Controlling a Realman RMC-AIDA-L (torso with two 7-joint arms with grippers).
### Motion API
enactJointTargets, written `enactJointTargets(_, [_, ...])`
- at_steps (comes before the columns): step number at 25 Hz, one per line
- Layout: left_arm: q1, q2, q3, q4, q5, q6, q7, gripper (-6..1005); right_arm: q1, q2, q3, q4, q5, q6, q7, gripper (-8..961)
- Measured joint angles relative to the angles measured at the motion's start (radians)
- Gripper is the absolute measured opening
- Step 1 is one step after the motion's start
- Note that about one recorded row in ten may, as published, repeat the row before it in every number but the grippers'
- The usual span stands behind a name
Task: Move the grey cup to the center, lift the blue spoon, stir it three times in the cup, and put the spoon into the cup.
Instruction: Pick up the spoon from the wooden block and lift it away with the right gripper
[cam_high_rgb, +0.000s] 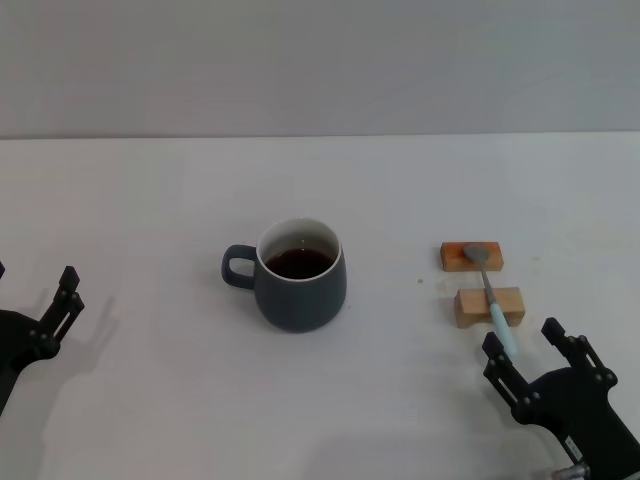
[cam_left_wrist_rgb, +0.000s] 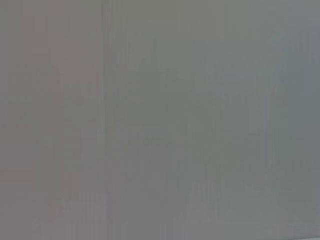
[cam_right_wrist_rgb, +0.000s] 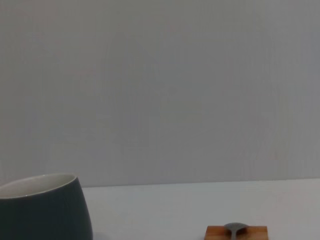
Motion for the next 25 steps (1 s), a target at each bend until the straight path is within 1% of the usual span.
enactJointTargets(6, [-0.003,0.0,0.002,0.0,0.002,0.0,0.001,865,0.007,0.0,0.001,0.0,0.002,0.014,0.002,769])
enactJointTargets(12, [-0.003,0.0,0.002,0.0,0.002,-0.001,0.002,865,0.016,-0.002,0.0,-0.007,-0.001,0.02,0.048,768])
enactJointTargets(25, [-0.006,0.0,0.002,0.0,0.002,-0.005,0.003,865,0.026,-0.002,0.0,-0.006,-0.004,0.042,0.05,766])
